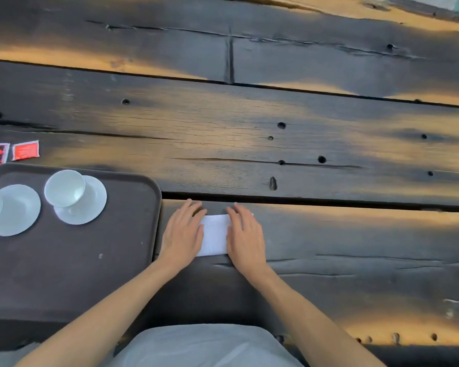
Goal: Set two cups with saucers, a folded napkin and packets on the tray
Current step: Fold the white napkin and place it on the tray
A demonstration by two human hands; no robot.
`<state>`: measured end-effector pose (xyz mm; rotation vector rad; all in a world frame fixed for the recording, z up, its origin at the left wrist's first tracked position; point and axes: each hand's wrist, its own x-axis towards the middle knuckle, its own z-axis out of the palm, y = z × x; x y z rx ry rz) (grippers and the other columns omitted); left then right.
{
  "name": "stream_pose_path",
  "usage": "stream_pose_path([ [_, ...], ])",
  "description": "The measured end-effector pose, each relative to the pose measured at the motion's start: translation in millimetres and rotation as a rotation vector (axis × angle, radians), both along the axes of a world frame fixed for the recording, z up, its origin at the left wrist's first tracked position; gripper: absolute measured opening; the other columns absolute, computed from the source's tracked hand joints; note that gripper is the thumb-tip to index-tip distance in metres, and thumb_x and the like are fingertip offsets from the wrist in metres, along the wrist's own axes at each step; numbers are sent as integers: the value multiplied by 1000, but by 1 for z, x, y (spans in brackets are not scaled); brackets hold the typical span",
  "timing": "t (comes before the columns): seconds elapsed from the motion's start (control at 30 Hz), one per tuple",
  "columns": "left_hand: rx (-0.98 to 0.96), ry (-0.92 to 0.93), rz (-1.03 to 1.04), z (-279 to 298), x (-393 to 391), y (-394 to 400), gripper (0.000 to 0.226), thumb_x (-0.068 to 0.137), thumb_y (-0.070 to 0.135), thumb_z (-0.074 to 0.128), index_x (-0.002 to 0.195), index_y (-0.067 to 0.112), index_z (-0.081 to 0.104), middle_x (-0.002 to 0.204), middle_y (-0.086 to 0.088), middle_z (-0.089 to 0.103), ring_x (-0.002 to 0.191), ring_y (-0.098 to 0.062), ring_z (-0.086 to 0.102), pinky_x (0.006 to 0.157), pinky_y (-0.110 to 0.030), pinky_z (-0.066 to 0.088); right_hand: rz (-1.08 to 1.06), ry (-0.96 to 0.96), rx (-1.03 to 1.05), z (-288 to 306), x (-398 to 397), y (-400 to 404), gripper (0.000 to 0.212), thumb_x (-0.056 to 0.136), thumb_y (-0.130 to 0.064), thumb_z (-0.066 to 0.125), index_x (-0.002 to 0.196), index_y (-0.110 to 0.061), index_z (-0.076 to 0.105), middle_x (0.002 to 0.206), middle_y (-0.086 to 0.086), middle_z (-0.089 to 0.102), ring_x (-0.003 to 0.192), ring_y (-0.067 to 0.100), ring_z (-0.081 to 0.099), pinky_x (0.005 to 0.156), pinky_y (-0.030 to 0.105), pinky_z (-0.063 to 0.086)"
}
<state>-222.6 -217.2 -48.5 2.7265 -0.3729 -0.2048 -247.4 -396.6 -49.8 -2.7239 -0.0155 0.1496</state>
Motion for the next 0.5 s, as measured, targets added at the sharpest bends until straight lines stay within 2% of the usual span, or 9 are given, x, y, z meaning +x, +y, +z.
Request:
stream_pose_path([
  [0.1,133,71,-106,-11,-13,-13,55,104,31,33,154,7,35,163,-10,29,153,-28,21,122,-49,24,193,17,-29,-9,0,12,55,101,-25,52,153,-11,40,163,7,35,152,23,30,120,42,30],
  [0.17,157,127,-122,-21,-17,-14,62,104,37,21,158,8,21,167,-10,16,155,-25,9,125,-46,14,185,102,-81,-18,2,8,59,106,-35,40,159,-13,28,168,5,21,156,20,15,125,44,20],
  [0.27,154,168,-67,-35,-16,-9,65,103,40,21,159,7,14,169,-9,8,156,-24,5,125,-44,12,154,157,-144,-31,1,-8,64,106,-44,33,160,-12,21,169,4,15,157,18,11,126,48,17],
  [0.5,202,168,-76,-49,-14,-7,71,101,43,30,159,6,13,168,-12,13,156,-26,9,124,-47,19,166,123,-200,-54,-4,-14,69,104,-49,22,162,-13,11,171,10,4,158,23,0,126,49,12],
])
